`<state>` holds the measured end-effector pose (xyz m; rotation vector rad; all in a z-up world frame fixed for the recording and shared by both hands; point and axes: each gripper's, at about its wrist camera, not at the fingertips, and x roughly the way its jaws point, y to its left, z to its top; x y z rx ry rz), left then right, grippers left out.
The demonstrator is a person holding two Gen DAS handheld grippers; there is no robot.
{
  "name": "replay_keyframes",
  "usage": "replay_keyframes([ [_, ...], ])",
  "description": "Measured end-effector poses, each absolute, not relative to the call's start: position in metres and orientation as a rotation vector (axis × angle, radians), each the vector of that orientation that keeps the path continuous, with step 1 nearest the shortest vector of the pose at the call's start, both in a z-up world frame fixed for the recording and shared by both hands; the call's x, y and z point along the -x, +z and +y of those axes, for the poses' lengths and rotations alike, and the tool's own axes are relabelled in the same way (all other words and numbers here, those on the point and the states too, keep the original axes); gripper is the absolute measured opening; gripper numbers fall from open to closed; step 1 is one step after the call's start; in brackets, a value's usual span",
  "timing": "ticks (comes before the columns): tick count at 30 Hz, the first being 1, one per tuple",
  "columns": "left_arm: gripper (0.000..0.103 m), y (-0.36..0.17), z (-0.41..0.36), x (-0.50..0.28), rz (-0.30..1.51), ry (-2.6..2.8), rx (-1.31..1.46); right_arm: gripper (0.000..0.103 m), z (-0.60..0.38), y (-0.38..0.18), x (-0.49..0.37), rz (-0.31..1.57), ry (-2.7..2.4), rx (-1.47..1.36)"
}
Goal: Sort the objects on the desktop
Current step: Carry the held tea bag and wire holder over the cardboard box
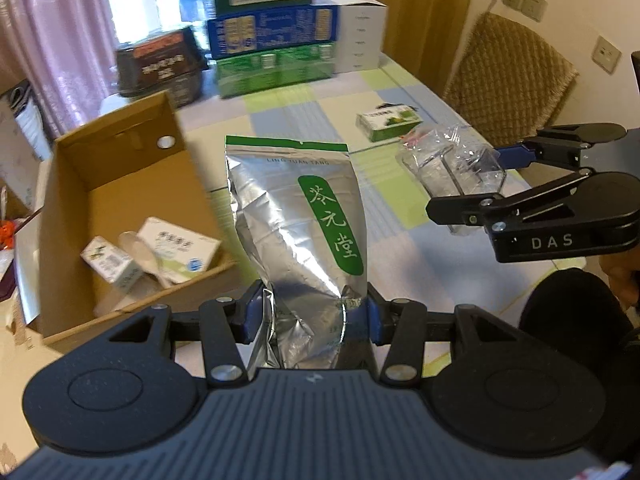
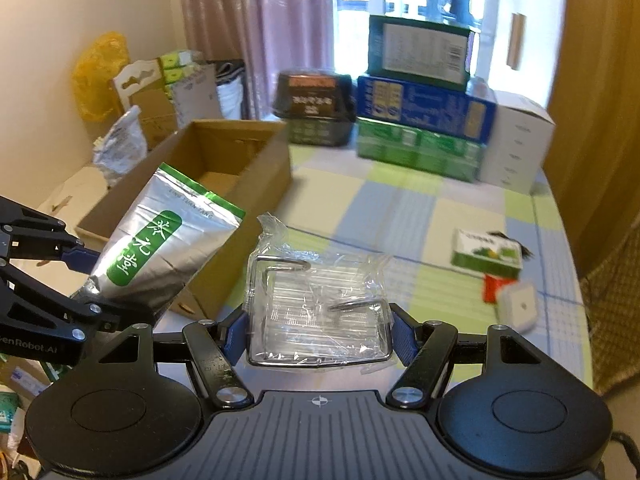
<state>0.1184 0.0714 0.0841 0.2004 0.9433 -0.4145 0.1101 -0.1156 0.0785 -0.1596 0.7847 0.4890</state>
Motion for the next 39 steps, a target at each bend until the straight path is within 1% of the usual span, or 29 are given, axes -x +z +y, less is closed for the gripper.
replay_keyframes([
  [10,0.044,0.105,0.13,-0.133,0.925,-0.308,-0.183,0.067,-0.055,0.084,-0.129,0.762,0.574,0.203],
  [18,0.044,0.107,0.157,-0.148,0.927,-0.267,-0.161,0.067,-0.026,0.082,-0.145,0.779,0.618,0.193],
  [26,0.044,0.109,0.196,-0.181,0.934,-0.2,-0.112,0.067,0.003,0.095,-0.168,0.767,0.652,0.174],
  [31,0.044,0.106,0.215,-0.205,0.94,-0.171,-0.091,0.067,0.027,0.093,-0.189,0.773,0.667,0.178],
  [39,0.044,0.087,0.232,-0.238,0.96,-0.157,-0.073,0.067,0.053,0.076,-0.218,0.81,0.69,0.161],
])
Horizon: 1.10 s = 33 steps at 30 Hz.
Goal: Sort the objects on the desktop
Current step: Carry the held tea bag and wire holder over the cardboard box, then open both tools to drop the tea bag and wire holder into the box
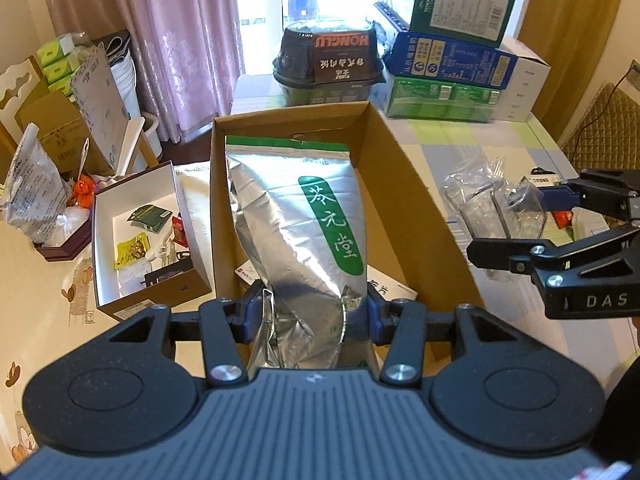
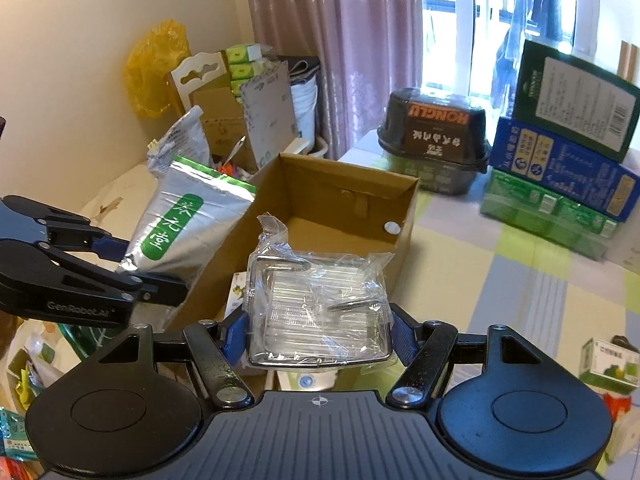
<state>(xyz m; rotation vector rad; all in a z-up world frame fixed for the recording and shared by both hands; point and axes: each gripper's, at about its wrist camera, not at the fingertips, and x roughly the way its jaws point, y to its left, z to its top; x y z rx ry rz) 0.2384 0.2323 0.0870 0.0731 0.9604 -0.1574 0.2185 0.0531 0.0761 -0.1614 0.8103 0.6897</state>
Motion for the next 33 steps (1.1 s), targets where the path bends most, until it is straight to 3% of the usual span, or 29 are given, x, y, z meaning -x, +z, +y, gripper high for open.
replay_keyframes([
  [13,0.049,0.061,0.248,-0.269,0.95,-0.145,0.018,0.067,0.072,0.056,-0.232,0.845,0.697,0.162],
  [33,0.049,0.064,0.258,-0.231,0.948,-0.12,-0.027,0.067,0.083,0.056,-0.229,0.865,0.748,0.11],
])
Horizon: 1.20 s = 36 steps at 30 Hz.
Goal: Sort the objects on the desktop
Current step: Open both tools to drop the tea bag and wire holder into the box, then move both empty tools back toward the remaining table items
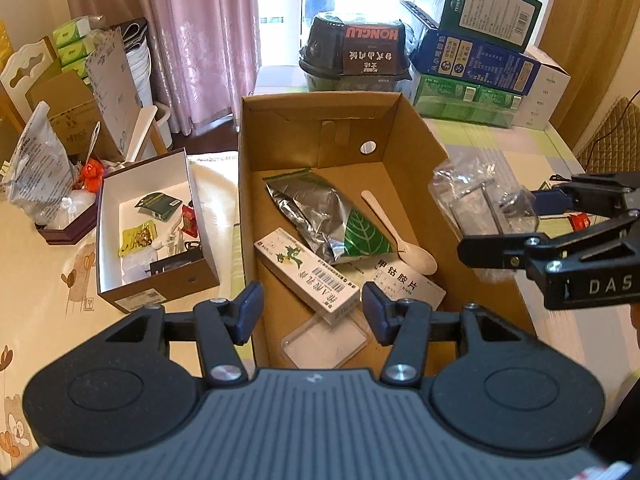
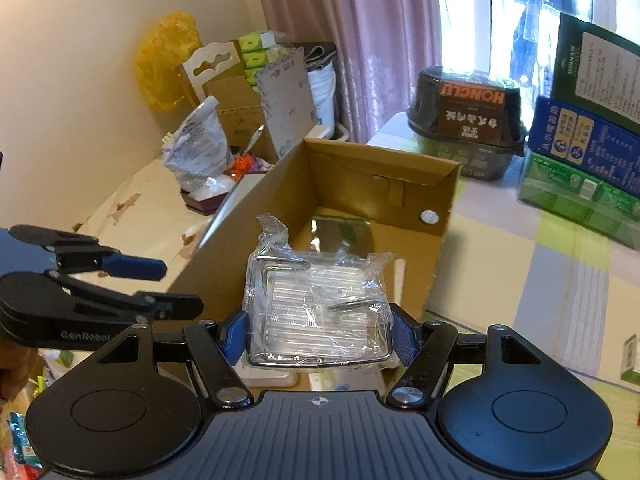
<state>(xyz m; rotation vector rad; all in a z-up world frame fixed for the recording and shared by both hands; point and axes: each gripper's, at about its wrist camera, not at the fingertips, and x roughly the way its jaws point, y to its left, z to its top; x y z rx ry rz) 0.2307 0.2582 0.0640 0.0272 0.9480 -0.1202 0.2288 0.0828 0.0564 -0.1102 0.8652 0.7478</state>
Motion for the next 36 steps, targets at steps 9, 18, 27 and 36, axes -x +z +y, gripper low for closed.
replay_keyframes([
  [9,0.05,0.065,0.255,-0.219,0.951,-0.118,-0.039,0.082,0.068,0.062,-0.234,0.843,0.761,0.027],
  [18,0.055,0.077,0.234,-0.196,0.929,-0.149,-0.043,0.086,0.018,0.059,-0.215,0.858,0.7,-0.018],
  [27,0.064,0.088,0.193,-0.162,0.904,-0.192,-0.059,0.095,-0.053,0.053,-0.177,0.87,0.614,-0.053],
  [36,0.084,0.087,0.135,-0.121,0.887,-0.257,-0.089,0.101,-0.133,0.045,-0.141,0.891,0.528,-0.116],
])
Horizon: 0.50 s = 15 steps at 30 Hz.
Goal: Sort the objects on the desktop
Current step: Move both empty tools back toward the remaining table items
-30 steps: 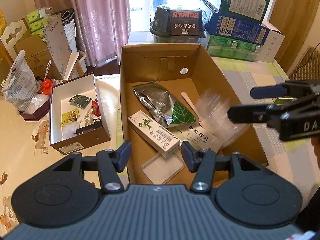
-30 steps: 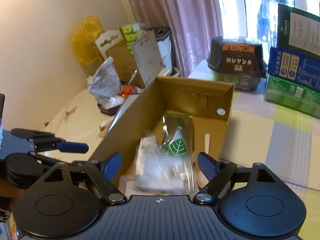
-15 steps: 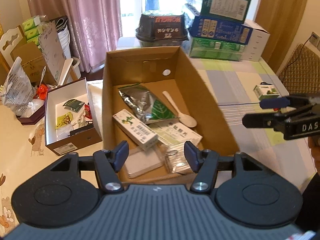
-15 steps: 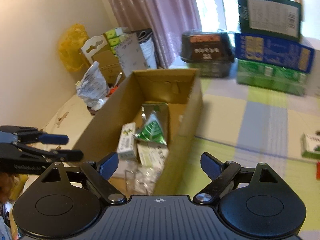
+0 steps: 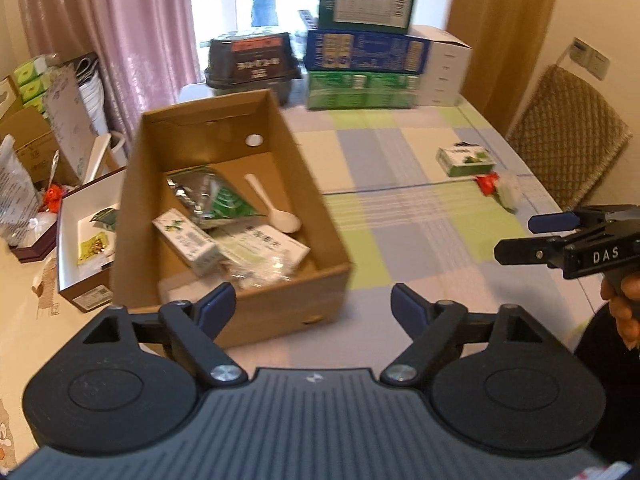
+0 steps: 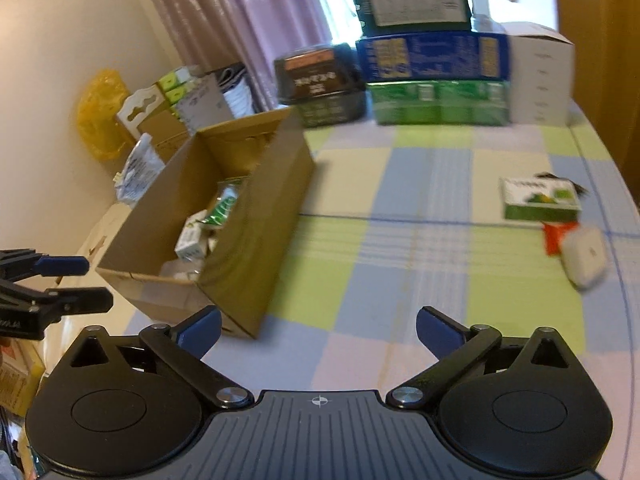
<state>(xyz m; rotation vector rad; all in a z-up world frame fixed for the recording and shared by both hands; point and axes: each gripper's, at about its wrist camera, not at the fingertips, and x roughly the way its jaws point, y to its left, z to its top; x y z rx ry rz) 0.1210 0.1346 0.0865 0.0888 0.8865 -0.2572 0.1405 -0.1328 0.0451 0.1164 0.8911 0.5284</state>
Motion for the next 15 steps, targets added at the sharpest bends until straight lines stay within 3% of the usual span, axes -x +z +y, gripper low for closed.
replay_keyframes([
  [7,0.095,0.082,0.075,-0.088,0.864,-0.291,-0.228,0.101,-0.181,0.042,-0.111,0.866,0.459,-0.081],
  [15,0.101,0.068,0.019,-0.073,0.875,-0.362,-0.269,0.101,-0.237,0.036,-0.086,0.876,0.366,-0.121],
])
